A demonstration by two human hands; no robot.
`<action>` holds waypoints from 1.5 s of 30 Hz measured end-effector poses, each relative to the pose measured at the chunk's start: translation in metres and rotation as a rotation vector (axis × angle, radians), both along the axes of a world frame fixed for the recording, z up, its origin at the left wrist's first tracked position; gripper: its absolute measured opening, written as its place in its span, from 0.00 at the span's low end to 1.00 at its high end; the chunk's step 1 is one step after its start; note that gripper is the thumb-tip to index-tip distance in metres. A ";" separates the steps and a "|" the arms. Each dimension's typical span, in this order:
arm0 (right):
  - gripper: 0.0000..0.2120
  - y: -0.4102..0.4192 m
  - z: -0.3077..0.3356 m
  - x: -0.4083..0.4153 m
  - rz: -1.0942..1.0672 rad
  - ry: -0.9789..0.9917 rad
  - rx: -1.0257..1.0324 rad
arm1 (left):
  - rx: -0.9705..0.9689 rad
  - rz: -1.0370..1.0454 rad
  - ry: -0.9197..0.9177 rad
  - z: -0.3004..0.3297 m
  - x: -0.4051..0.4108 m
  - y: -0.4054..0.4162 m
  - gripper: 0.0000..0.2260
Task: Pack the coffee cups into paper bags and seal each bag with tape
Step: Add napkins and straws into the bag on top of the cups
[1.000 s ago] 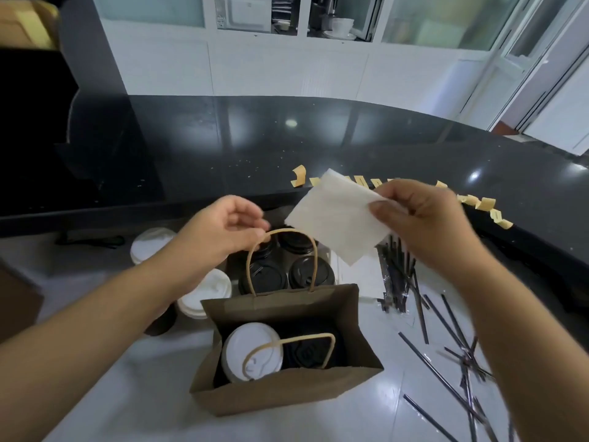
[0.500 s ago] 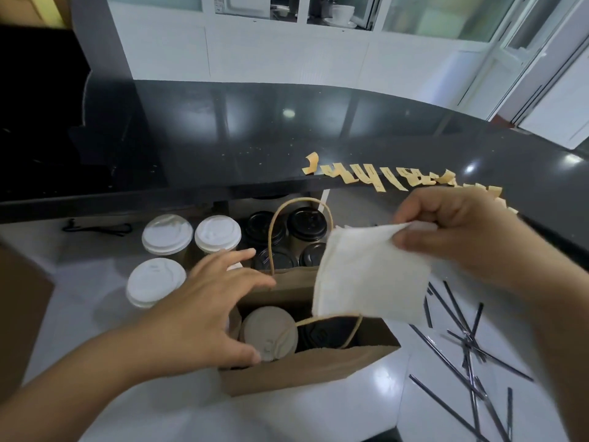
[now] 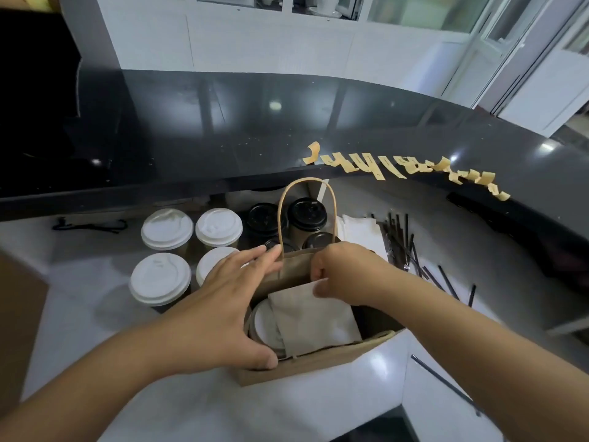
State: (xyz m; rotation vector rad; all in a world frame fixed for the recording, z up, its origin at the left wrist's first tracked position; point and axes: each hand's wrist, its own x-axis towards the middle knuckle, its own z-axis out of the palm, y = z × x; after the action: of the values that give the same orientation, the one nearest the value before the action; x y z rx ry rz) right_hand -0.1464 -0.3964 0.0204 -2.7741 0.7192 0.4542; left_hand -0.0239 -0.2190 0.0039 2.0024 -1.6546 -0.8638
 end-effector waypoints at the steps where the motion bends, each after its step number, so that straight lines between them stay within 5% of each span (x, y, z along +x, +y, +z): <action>1: 0.06 0.001 -0.001 0.000 -0.023 -0.008 -0.010 | -0.002 -0.013 -0.003 0.001 0.000 0.000 0.53; 10: 0.08 0.009 -0.011 -0.004 -0.116 -0.049 -0.096 | -0.073 -0.040 0.029 0.001 0.003 0.000 0.51; 14: 0.09 0.008 -0.002 -0.011 -0.141 -0.127 -0.089 | -0.233 0.071 0.029 0.000 0.001 0.003 0.42; 21: 0.06 -0.001 0.032 -0.053 -0.394 -0.569 0.103 | -0.695 0.136 -0.018 0.032 -0.027 0.009 0.20; 29: 0.04 -0.048 0.020 -0.154 -0.857 -0.937 0.304 | -0.827 -0.075 -0.058 0.070 -0.106 -0.029 0.12; 36: 0.08 -0.082 -0.052 -0.269 -1.147 -0.634 0.256 | -0.730 -0.292 -0.136 0.031 -0.188 -0.081 0.15; 41: 0.07 -0.079 -0.111 -0.333 -1.212 -0.263 0.191 | -0.208 -0.350 -0.208 -0.043 -0.229 -0.135 0.17; 45: 0.12 -0.067 -0.135 -0.350 -1.192 -0.023 0.145 | -0.001 -0.404 -0.317 -0.105 -0.249 -0.170 0.16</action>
State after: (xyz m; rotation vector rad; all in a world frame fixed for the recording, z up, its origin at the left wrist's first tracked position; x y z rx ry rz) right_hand -0.4961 -0.4638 -0.1143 -1.7360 1.9662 0.1838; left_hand -0.2732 -0.3891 -0.1011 1.9100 -2.2907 -0.6939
